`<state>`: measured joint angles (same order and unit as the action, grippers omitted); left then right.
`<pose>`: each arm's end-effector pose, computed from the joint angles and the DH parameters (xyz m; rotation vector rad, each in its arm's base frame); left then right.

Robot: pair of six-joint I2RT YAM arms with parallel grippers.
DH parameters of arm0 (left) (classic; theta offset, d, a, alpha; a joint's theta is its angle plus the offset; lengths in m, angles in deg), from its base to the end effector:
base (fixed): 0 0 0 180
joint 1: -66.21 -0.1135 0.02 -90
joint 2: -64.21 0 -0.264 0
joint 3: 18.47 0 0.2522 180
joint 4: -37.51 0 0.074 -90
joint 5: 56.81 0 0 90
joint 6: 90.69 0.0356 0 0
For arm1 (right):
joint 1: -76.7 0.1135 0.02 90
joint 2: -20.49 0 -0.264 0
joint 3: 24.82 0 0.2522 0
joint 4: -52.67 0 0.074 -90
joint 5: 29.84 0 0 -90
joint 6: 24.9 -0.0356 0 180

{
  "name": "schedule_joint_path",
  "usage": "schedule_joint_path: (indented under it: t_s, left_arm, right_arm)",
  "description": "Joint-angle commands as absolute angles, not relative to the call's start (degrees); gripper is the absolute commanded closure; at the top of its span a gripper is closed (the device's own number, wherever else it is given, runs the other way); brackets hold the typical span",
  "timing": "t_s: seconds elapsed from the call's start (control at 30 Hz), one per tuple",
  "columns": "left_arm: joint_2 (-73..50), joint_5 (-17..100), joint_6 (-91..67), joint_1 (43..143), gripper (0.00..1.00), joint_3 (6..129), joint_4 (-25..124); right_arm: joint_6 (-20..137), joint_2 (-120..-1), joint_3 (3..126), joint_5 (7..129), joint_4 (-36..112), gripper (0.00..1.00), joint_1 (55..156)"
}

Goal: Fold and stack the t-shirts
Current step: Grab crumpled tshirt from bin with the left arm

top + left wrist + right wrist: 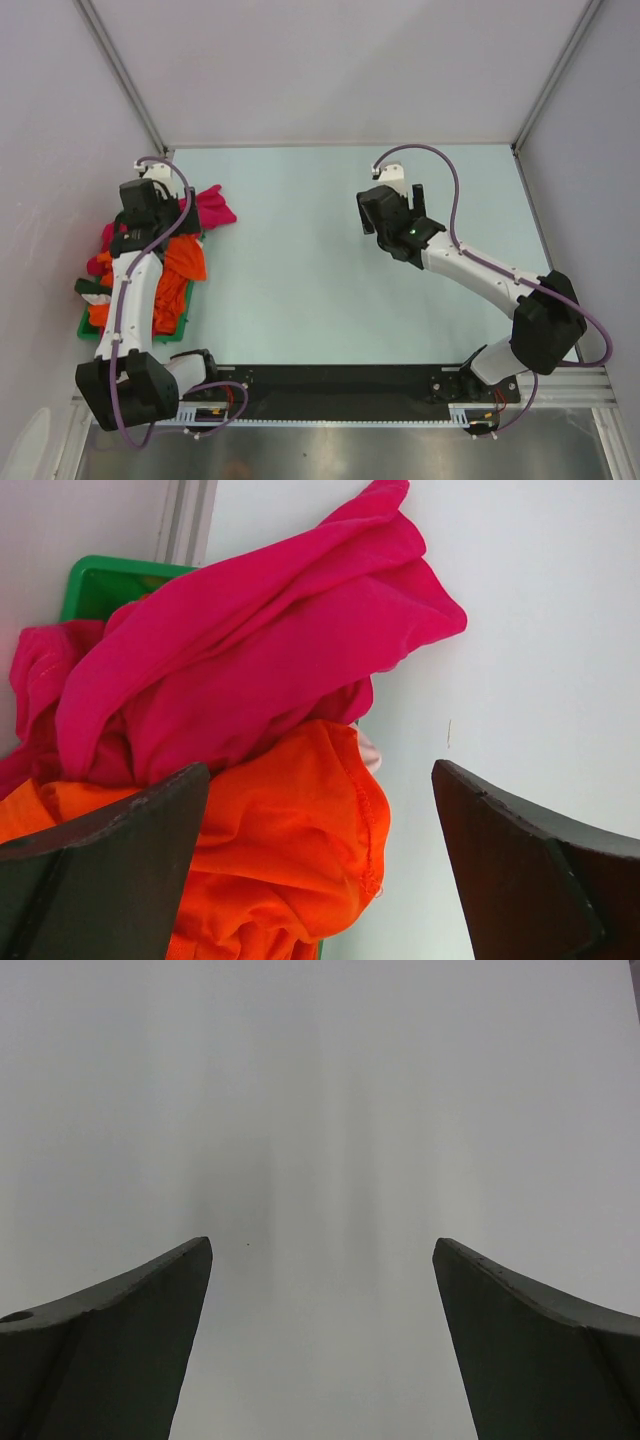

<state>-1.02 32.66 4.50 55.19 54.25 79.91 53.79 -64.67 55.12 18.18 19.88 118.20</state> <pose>0.2447 0.0480 0.3234 -0.1164 2.1820 0.1707 0.2615 0.1995 0.2917 -0.1613 2.0497 -0.2562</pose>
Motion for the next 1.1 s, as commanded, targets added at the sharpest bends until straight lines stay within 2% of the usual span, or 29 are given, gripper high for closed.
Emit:
schedule_joint_path:
  t_s: [0.0,0.17,0.3,0.5,0.73,0.87,1.07]
  left_arm:
    - [1.81,31.17,5.99,55.58,0.0,53.65,77.55]
    - [-1.17,27.93,4.15,55.49,0.0,56.02,77.2]
    - [-9.85,26.34,3.7,55.4,0.0,62.16,78.16]
    - [-27.15,29.49,3.88,54.53,0.01,81.2,85.09]
    - [-41.33,31.17,4.75,53.73,0.02,98.89,92.13]
    - [-49.23,28.98,7.39,53.91,0.02,103.22,93.81]
    - [-52.24,28.88,6.96,53.73,0.02,99.19,93.46]
  right_arm:
    - [52.01,-63.62,56.09,15.34,20.1,0.0,118.8]
    - [51.83,-62.92,56.36,14.72,19.05,0.0,119.59]
    - [52.01,-62.04,56.53,14.46,18.34,0.0,119.77]
    - [51.3,-60.72,55.04,13.93,19.31,0.0,119.68]
    - [49.19,-59.93,52.58,14.19,19.92,0.0,119.86]
    - [49.63,-59.75,51.52,14.54,21.06,0.0,119.86]
    - [50.33,-61.07,52.31,14.37,19.75,0.0,119.86]
